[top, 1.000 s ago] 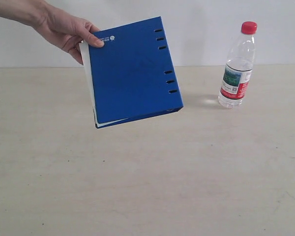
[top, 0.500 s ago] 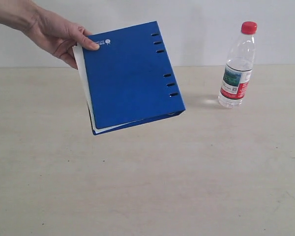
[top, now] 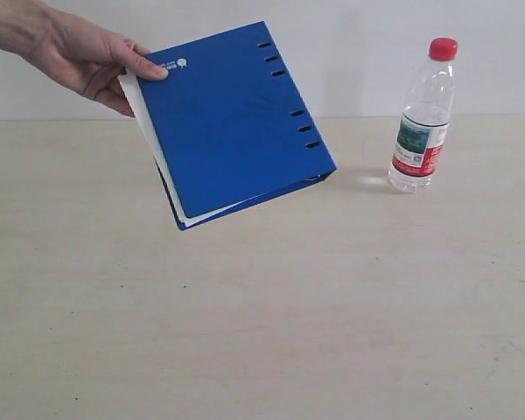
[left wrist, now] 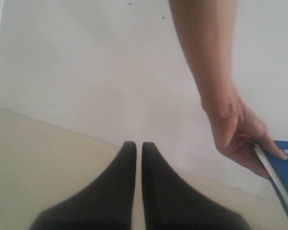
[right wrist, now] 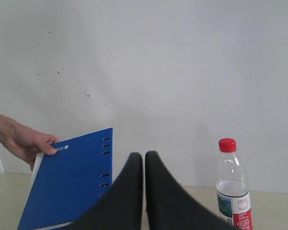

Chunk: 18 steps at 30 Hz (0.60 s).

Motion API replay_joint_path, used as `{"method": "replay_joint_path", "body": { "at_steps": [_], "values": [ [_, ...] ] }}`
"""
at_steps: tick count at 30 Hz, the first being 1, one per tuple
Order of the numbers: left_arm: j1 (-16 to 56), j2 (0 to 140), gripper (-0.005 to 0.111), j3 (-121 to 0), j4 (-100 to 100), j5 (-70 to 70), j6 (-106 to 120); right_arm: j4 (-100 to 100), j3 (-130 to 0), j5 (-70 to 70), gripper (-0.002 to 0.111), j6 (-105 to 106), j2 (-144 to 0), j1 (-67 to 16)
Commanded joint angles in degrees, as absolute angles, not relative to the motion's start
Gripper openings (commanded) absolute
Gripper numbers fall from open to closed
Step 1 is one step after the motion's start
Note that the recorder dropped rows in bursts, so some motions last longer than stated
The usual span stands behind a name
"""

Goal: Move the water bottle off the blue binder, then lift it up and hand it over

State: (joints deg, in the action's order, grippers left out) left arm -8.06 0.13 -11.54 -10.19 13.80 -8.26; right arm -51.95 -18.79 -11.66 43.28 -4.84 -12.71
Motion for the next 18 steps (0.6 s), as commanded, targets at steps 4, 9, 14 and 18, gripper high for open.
{"method": "replay_joint_path", "body": {
  "at_steps": [4,9,14,18],
  "values": [
    [-8.0,0.0,0.004,-0.6,-3.4,1.6,-14.2,-52.1,-18.6,-11.9,0.000,43.4,-4.7,-12.6],
    [-7.8,0.0,0.004,0.0,-2.1,1.3,-14.3,-52.1,-18.6,-11.9,0.000,43.4,-4.7,-12.6],
    [-4.7,0.0,0.004,0.0,2.2,1.3,-13.3,-52.1,-18.6,-11.9,0.000,43.4,-4.7,-12.6],
    [-4.2,0.0,0.004,0.0,2.6,1.9,-6.7,-52.1,-18.6,-11.9,0.000,43.4,-4.7,-12.6]
  ]
}}
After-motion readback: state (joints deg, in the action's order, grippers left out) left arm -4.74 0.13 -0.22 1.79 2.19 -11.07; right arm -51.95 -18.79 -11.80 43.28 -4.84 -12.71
